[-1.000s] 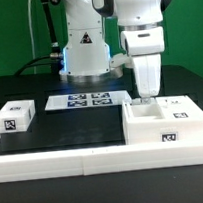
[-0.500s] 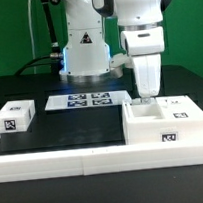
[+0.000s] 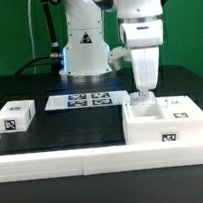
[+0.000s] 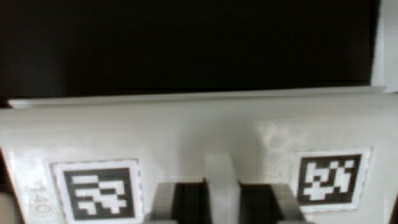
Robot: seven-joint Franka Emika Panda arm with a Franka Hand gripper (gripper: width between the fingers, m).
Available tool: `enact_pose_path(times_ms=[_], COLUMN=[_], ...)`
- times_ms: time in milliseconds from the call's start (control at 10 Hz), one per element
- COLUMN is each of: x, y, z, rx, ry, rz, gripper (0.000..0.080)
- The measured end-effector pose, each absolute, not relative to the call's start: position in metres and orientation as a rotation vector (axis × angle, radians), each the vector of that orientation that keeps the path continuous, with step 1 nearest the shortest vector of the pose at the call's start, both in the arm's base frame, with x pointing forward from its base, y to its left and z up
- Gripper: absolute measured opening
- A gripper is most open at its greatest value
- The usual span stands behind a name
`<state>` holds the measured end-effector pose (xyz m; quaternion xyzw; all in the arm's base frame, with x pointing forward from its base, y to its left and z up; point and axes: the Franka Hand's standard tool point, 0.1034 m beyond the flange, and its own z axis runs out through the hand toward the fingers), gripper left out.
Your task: Assemble cabinet
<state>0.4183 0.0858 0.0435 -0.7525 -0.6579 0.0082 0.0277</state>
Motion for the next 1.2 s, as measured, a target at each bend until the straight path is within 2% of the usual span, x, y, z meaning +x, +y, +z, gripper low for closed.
enact_pose_path(times_ms=[500, 1200], x=[0.428, 0.445], y=[0.073, 0.066], z=[0.059, 0.066], rx=[-2.350, -2.381], ry=[-2.012, -2.000], rz=[0.066, 0.034], gripper=[0.0068, 0.0068])
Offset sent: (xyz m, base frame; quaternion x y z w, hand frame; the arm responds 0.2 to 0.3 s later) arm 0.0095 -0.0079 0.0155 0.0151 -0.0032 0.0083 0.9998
